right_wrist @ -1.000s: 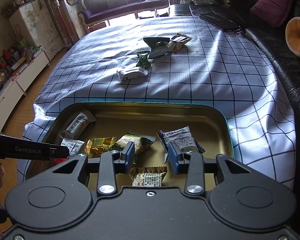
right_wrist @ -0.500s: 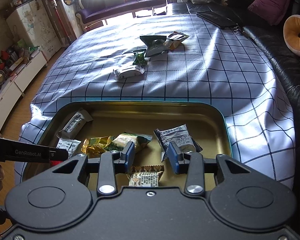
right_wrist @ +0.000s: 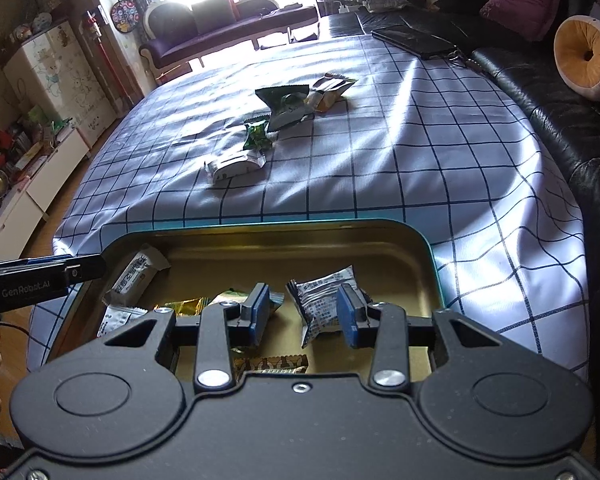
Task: Organize snacks
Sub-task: 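Open the right tool to drop the green packet while the left lowers the red packet, then open the left tool to drop the red packet and move both tools toward the pile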
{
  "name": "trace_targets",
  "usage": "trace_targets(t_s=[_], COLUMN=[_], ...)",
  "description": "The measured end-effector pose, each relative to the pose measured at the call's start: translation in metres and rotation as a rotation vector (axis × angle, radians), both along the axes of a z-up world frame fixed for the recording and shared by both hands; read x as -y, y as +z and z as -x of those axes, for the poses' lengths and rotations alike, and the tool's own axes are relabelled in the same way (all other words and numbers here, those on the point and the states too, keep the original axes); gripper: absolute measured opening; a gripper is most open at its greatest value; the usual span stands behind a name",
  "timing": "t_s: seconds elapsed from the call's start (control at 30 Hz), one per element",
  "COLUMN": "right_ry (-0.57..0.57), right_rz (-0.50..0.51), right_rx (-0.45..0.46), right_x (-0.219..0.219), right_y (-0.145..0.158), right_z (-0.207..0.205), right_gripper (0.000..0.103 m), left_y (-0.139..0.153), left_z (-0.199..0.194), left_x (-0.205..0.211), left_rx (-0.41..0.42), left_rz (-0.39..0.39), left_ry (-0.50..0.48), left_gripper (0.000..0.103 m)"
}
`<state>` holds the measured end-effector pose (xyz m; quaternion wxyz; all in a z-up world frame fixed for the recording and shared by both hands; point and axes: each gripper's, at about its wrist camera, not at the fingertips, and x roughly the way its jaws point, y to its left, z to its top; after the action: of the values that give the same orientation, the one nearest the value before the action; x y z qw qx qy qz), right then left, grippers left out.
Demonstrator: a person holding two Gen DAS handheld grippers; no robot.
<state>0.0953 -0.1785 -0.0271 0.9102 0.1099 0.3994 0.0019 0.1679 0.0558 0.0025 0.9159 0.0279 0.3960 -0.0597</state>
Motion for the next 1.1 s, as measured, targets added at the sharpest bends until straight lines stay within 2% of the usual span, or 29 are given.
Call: trace_targets(t_s=[0.1, 0.27, 0.53, 0.73, 0.9, 1.1], right_ry=[-0.037, -0.069, -0.071, -0.047, -0.052, -0.042], right_rz=[0.009, 0.047, 0.046, 0.015, -0.005, -0.011], right_rx=[0.011, 0.021, -0.037, -0.069, -0.067, -0.072], right_x=[0.007, 0.02, 0.039, 0.045, 0.05, 0.052], right_y=[0.004, 0.011, 0.007, 0.006, 0.011, 0.009], right_z=[-0.006, -0.024, -0.064, -0.092, -0.108, -0.116], right_gripper=[0.048, 0.048, 0.048, 0.048, 0.048, 0.048], left_y=[0.0, -0.003, -0.004, 0.002, -0.011, -0.019], left_z=[-0.011, -0.039, -0.091, -0.114, -0.132, -0.142], left_x=[-0.002, 0.001, 0.015, 0.044, 0.069, 0.096], left_rx=[-0.014, -0.088, -0.199, -0.118, -0.117, -0.07], left_rz=[0.011, 0.026, 0.068, -0.017, -0.065, -0.126], left_ry=[0.008, -0.023, -0.11, -0.211, -0.334, -0.41], left_gripper=[0.042, 0.042, 0.042, 0.042, 0.042, 0.043])
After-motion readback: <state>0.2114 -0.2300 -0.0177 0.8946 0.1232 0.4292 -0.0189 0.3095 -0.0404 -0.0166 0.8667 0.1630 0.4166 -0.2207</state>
